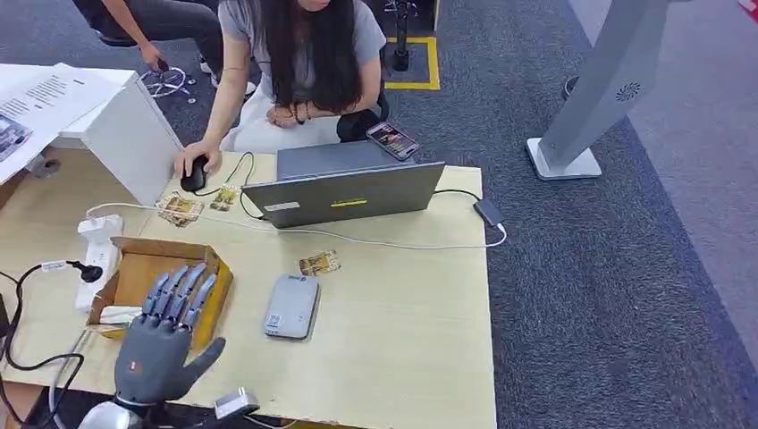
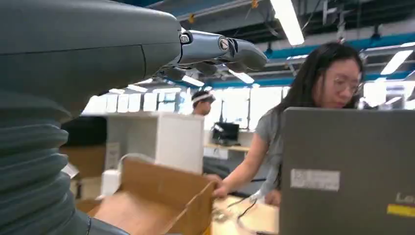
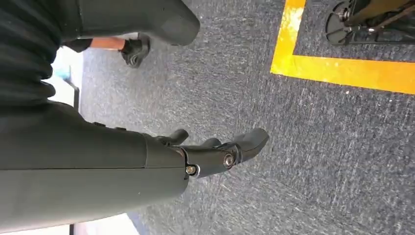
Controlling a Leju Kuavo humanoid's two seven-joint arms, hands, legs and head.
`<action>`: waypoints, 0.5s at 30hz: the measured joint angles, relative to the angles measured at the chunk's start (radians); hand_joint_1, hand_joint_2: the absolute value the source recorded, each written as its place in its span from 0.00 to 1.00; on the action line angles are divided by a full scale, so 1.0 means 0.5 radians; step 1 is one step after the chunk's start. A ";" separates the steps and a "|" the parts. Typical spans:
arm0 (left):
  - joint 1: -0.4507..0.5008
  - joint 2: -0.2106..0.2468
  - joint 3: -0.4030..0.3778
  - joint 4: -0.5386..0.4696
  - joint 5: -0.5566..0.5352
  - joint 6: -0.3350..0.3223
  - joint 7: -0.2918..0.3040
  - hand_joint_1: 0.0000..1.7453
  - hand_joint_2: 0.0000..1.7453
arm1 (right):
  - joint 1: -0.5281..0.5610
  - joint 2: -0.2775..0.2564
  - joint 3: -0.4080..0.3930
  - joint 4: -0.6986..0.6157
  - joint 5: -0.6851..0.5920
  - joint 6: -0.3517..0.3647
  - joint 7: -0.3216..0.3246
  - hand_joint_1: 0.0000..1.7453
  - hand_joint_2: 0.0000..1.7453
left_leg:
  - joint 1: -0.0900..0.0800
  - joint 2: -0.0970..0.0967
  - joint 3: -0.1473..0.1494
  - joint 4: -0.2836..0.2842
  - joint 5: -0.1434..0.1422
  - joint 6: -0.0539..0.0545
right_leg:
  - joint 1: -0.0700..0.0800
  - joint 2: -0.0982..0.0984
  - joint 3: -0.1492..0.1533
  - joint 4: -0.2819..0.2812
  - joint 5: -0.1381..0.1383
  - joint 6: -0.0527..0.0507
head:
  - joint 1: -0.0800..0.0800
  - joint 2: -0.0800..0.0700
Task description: Pass the card to the sensor for recognition and then transmit it.
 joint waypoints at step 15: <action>0.400 -0.056 0.354 -0.001 0.140 -0.106 -0.143 0.00 1.00 | 0.006 0.021 0.000 0.005 -0.046 -0.006 -0.012 0.00 1.00 | 0.000 -0.002 0.000 0.000 -0.001 -0.002 | 0.000 -0.003 0.003 0.000 -0.001 0.000 | -0.001 0.000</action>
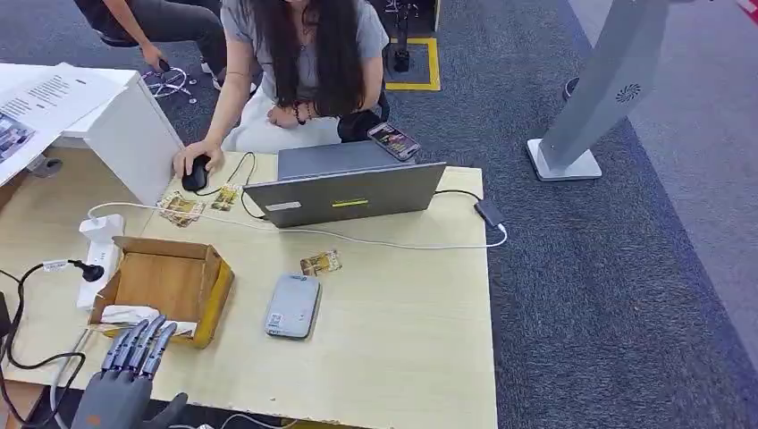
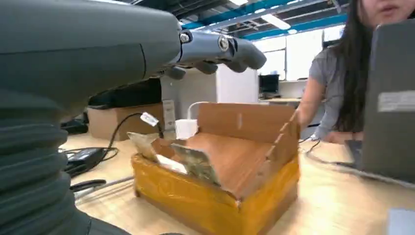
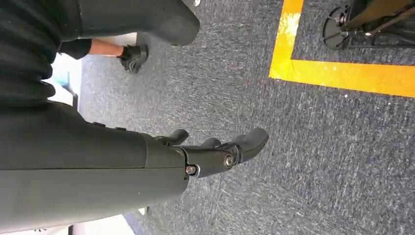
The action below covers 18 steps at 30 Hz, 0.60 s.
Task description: Pass the card to the sensor for recognition and then transmit it.
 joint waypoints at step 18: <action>-0.234 -0.401 0.843 0.246 -0.079 -0.223 -0.592 0.00 1.00 | -0.003 0.005 0.027 0.000 -0.018 0.034 -0.008 0.00 1.00 | 0.000 -0.005 0.001 0.000 0.001 0.000 | 0.000 -0.005 0.002 0.000 0.000 0.000 | 0.001 0.000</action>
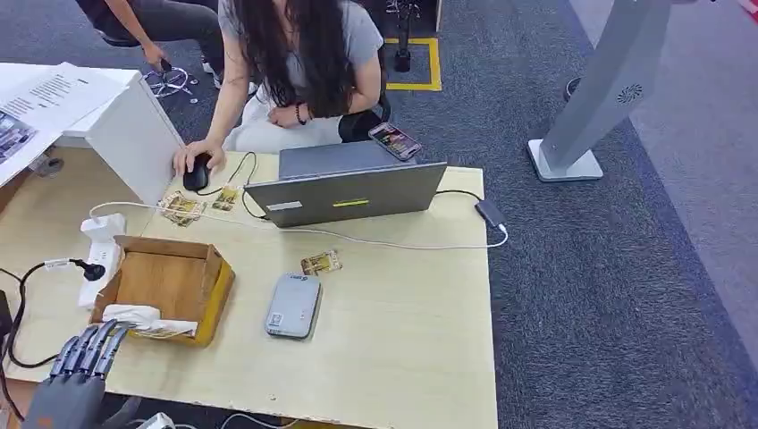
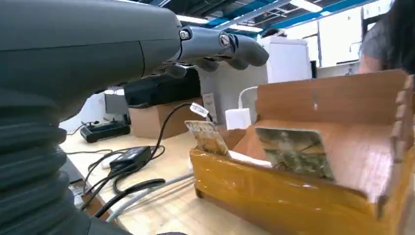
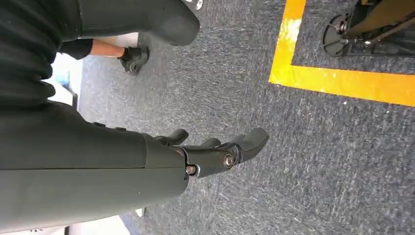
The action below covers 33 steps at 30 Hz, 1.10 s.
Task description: Pass the card to the sensor for recognition and then transmit it.
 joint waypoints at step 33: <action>-0.138 -0.122 0.152 0.091 -0.040 -0.041 -0.057 0.00 1.00 | -0.003 0.000 0.043 0.008 0.012 0.023 -0.009 0.00 1.00 | -0.001 -0.003 0.000 0.001 0.000 0.000 | -0.002 -0.001 0.000 0.000 0.000 0.000 | 0.000 0.000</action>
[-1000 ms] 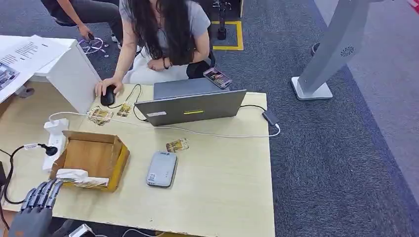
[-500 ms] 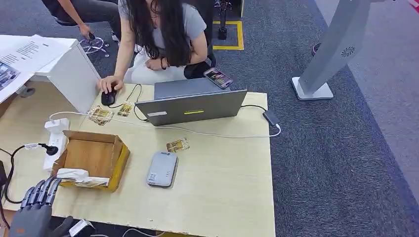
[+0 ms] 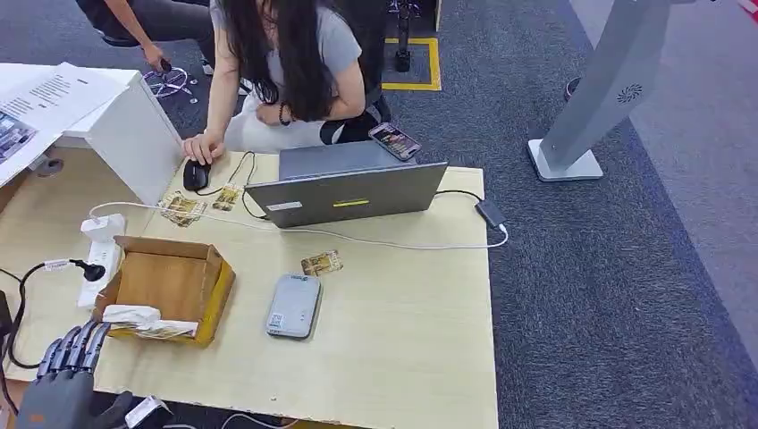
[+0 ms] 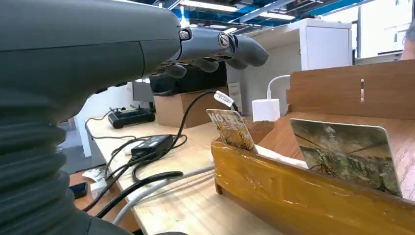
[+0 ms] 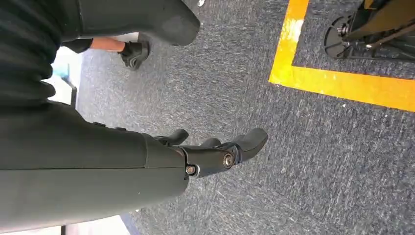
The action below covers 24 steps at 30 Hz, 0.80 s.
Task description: Pass the card to the sensor for recognition and then transmit it.
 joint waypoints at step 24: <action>-0.284 0.166 -0.406 0.157 0.088 0.129 0.432 0.00 1.00 | -0.025 -0.015 0.085 0.001 0.044 0.044 -0.024 0.00 1.00 | -0.001 -0.003 0.005 0.002 0.003 0.003 | 0.000 -0.002 0.004 0.000 0.002 0.001 | 0.002 0.000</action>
